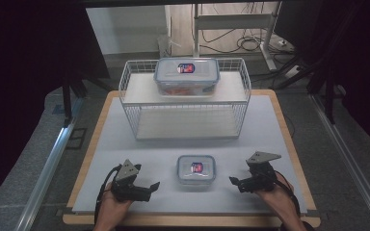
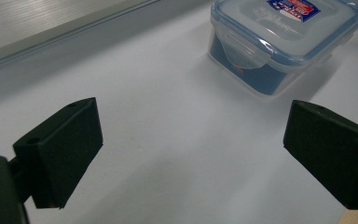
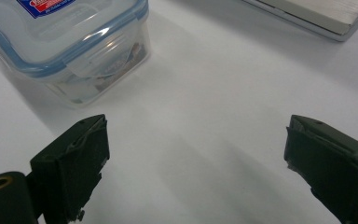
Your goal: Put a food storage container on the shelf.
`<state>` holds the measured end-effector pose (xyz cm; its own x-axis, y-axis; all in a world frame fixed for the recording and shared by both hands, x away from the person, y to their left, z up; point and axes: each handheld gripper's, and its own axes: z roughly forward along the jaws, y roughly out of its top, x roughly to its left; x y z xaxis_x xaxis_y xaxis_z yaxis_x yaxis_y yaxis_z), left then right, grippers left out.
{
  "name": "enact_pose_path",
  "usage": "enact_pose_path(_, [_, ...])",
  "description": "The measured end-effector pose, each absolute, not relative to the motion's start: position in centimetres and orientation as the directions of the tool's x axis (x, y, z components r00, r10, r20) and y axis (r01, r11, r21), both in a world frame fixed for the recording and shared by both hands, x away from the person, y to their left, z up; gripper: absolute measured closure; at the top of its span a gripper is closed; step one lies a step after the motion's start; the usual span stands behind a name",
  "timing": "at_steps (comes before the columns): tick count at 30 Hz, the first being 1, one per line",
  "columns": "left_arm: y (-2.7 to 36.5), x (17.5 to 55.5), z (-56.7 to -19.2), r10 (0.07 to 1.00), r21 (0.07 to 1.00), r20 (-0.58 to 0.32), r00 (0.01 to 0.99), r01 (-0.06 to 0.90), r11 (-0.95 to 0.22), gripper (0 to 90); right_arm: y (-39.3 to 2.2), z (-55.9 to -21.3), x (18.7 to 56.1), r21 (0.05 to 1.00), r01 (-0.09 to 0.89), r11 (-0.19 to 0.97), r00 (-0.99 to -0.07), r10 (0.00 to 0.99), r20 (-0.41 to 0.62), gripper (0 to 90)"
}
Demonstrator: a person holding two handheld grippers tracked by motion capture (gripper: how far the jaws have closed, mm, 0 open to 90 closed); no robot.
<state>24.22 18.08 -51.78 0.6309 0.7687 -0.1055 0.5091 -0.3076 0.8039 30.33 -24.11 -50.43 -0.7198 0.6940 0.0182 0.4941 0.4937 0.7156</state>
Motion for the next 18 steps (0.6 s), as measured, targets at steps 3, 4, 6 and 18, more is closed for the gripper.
enact_pose_path(3, [17.8, 24.6, -51.5, 0.764, 0.799, -0.112, 0.635, 0.515, -0.311, 3.7, -23.8, -50.2, 30.3, 0.711, 0.496, 0.498, -0.723, 0.691, 0.02, 3.3])
enact_pose_path(4, [17.6, 24.7, -51.4, 0.761, 0.797, -0.117, 0.639, 0.517, -0.312, 3.4, -23.6, -50.2, 30.4, 0.7, 0.501, 0.51, -0.723, 0.69, 0.015, 2.2])
enact_pose_path(6, [17.2, 25.4, -51.1, 0.747, 0.79, -0.138, 0.651, 0.527, -0.313, 2.1, -23.2, -50.3, 30.3, 0.682, 0.514, 0.52, -0.717, 0.697, 0.009, 1.6])
enact_pose_path(18, [13.9, 29.1, -50.7, 0.646, 0.766, -0.292, 0.706, 0.577, -0.284, 11.6, -21.1, -48.4, 31.0, 0.706, 0.548, 0.449, -0.744, 0.648, 0.165, 22.0])
